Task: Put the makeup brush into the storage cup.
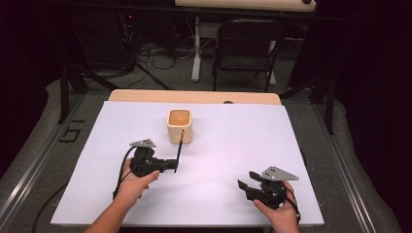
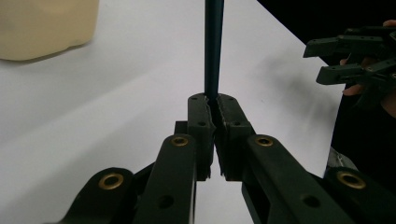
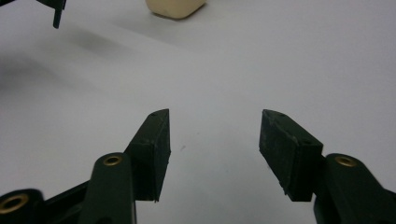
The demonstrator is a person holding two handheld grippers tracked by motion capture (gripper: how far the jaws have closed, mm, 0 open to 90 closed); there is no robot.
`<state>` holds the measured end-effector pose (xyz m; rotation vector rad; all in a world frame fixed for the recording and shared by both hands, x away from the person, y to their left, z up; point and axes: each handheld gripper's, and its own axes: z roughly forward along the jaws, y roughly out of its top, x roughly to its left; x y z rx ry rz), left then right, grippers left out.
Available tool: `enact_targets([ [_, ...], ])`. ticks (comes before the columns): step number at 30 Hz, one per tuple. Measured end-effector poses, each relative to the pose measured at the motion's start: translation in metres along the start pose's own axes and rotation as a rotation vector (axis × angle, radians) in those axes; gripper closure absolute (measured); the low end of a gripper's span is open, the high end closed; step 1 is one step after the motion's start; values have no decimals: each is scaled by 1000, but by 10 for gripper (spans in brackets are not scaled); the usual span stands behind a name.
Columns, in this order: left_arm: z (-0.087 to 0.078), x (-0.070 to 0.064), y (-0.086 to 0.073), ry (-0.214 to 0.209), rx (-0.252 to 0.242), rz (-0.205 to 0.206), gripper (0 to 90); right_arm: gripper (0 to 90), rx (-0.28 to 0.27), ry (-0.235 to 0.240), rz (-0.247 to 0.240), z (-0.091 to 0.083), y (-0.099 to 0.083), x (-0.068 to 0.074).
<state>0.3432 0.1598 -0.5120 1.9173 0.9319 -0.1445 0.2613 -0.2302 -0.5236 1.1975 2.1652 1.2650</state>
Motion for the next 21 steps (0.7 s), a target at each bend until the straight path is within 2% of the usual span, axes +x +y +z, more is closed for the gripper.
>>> enact_targets([
  [5,3,-2,-4,2,-7,1,853,515,-18,30,6,9,11,3],
  [12,6,-5,-7,9,-7,21,853,535,-23,69,27,25,28,6],
  [21,10,-5,-10,6,-10,15,853,570,-5,114,46,42,49,11],
])
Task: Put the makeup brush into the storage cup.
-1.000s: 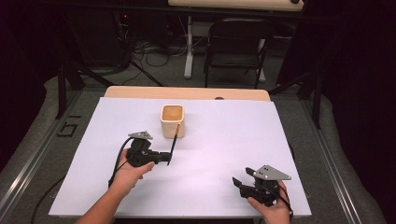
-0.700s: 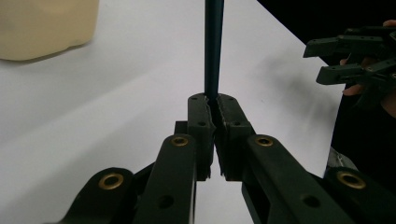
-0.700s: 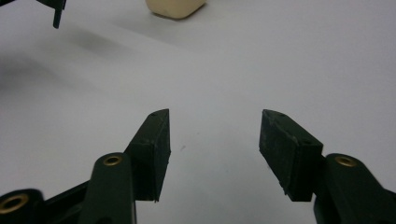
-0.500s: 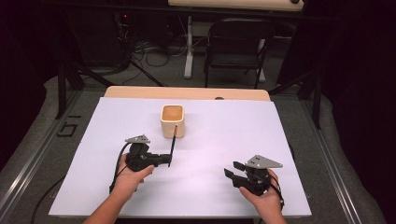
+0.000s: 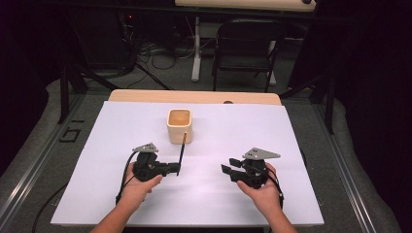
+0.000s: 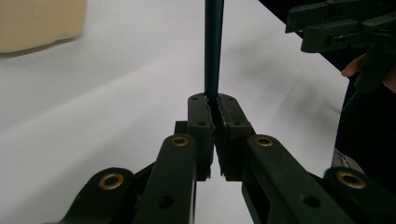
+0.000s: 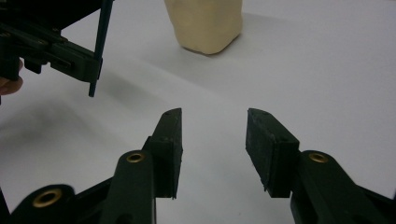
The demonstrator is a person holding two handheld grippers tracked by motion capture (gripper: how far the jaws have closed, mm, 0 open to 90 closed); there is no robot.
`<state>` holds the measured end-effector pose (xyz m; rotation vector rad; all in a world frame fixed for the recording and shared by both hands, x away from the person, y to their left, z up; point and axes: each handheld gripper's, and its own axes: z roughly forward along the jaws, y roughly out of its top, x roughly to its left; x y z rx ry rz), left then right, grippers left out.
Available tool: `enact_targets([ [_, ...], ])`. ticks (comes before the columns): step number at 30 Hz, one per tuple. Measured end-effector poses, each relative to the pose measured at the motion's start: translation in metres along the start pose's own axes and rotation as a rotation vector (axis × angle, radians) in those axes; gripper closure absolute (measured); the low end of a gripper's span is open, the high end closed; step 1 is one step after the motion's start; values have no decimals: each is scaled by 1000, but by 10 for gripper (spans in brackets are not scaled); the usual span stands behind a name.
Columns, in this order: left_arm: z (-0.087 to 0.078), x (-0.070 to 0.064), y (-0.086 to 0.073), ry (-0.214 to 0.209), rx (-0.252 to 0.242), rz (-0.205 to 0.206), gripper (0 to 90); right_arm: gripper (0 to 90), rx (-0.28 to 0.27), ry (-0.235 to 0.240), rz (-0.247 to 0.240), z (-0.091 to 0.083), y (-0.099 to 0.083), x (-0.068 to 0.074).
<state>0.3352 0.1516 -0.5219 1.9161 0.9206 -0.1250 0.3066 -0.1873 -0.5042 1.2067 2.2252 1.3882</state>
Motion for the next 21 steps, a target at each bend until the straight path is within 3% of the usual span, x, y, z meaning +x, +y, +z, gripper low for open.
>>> enact_targets([
  [13,1,0,-2,0,-4,-4,853,571,18,45,7,26,29,8],
  [21,2,0,-4,1,-3,-4,853,571,5,53,25,28,35,10],
])
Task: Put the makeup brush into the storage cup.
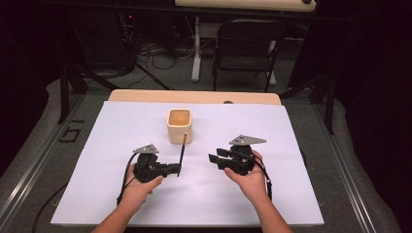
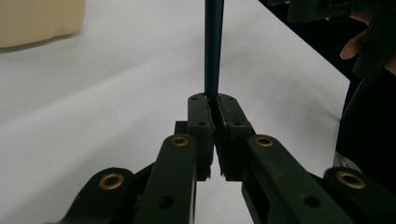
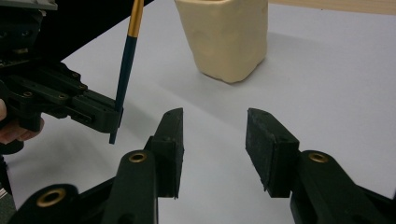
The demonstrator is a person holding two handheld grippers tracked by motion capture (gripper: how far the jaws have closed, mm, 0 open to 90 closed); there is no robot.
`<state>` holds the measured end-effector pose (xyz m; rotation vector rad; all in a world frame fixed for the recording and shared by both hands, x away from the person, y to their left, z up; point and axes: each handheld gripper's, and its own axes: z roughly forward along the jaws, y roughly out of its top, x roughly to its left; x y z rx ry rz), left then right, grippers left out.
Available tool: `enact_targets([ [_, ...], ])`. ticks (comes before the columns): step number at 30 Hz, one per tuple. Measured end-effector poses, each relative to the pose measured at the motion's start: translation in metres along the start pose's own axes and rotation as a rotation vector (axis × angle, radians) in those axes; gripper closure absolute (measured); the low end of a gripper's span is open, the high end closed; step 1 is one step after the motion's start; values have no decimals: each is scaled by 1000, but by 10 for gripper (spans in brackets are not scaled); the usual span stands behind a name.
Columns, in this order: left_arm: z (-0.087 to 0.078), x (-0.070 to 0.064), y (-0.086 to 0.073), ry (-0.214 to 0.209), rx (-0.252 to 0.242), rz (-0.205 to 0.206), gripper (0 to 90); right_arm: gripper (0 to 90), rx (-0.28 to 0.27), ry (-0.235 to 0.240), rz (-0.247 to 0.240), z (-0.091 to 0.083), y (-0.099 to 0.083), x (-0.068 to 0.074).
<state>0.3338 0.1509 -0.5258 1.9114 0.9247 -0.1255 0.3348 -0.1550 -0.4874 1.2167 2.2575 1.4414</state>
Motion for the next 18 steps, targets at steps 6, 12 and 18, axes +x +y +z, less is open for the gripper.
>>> enact_targets([
  [6,3,-2,-2,-7,-8,-6,853,596,-16,19,19,-1,-2,0],
  [12,9,-5,-5,-18,-4,-5,853,617,-25,42,53,1,-7,0],
  [18,15,-9,-8,-30,0,6,853,625,-42,82,86,3,-12,2],
])
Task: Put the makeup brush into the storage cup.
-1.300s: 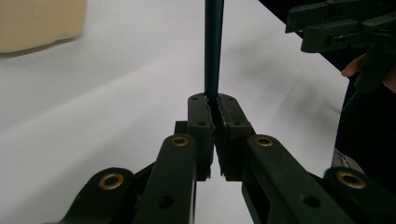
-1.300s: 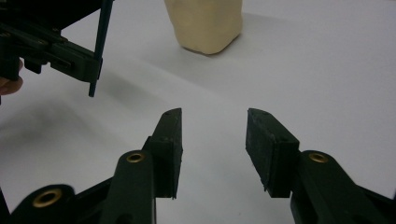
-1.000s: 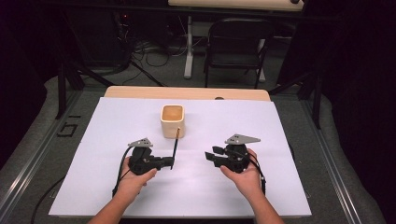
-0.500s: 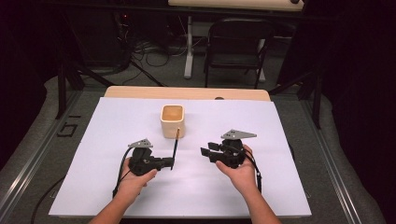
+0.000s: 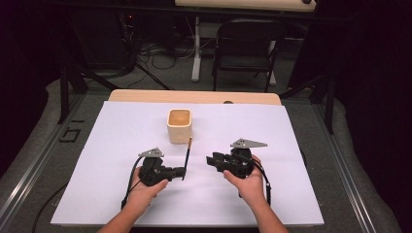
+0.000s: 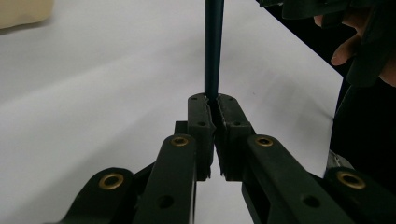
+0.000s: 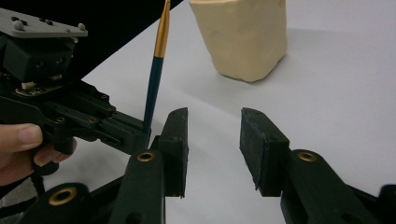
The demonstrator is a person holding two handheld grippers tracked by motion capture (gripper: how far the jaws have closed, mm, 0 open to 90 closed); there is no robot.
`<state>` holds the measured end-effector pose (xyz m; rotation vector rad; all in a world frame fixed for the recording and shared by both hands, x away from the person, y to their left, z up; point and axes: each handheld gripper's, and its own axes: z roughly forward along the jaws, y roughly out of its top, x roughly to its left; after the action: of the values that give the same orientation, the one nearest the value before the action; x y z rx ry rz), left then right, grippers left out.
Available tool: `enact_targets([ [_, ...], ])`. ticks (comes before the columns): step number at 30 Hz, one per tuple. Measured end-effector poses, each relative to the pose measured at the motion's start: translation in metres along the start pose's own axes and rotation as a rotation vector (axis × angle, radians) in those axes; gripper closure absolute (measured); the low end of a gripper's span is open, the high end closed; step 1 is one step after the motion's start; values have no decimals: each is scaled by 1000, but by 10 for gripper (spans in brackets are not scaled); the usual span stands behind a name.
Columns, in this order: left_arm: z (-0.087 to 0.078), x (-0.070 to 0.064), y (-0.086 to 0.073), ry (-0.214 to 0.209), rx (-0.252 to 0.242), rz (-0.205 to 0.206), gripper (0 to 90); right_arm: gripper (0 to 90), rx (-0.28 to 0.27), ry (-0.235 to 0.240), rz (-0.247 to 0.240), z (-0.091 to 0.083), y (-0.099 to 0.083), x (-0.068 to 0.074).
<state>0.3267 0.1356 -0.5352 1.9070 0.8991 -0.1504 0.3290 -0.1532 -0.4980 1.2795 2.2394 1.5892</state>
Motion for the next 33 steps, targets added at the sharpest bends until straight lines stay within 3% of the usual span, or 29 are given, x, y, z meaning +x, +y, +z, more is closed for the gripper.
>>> enact_targets([
  [21,19,-16,-7,-32,29,28,853,647,-63,157,206,6,-5,-2],
  [33,21,-18,-7,-47,41,36,853,658,-97,167,235,7,-5,-3],
])
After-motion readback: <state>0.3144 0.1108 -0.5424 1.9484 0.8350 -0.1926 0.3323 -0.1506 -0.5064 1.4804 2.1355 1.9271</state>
